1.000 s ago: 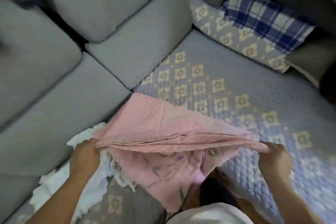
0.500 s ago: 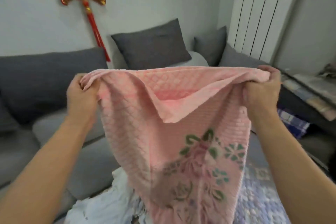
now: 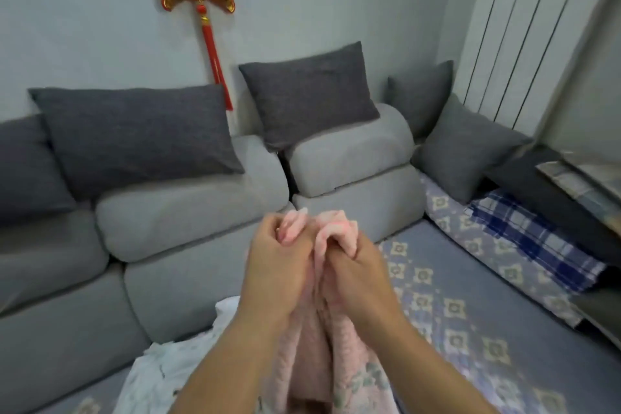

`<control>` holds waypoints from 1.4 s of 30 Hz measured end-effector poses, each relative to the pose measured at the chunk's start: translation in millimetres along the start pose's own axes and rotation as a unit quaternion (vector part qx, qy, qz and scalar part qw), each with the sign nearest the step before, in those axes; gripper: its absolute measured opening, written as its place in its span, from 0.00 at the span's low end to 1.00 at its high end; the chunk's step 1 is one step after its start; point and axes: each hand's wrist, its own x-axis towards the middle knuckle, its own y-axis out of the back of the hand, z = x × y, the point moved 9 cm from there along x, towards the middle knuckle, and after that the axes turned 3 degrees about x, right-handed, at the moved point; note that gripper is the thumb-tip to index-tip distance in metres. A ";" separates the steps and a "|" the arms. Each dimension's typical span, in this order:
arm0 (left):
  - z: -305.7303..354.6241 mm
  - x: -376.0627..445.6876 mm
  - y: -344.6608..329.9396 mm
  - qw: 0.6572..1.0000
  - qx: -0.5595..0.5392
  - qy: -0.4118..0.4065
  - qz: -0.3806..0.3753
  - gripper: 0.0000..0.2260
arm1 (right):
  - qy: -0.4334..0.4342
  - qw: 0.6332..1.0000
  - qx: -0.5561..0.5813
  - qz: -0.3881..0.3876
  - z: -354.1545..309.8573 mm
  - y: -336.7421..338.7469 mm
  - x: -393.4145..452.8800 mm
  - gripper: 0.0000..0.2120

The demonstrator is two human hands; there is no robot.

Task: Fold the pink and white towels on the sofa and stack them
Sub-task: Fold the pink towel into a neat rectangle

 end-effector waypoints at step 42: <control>-76.8 -76.3 -3.1 0.990 -0.107 0.083 0.031 0.05 | -0.012 0.991 -0.132 0.016 41.6 17.6 -60.3 0.10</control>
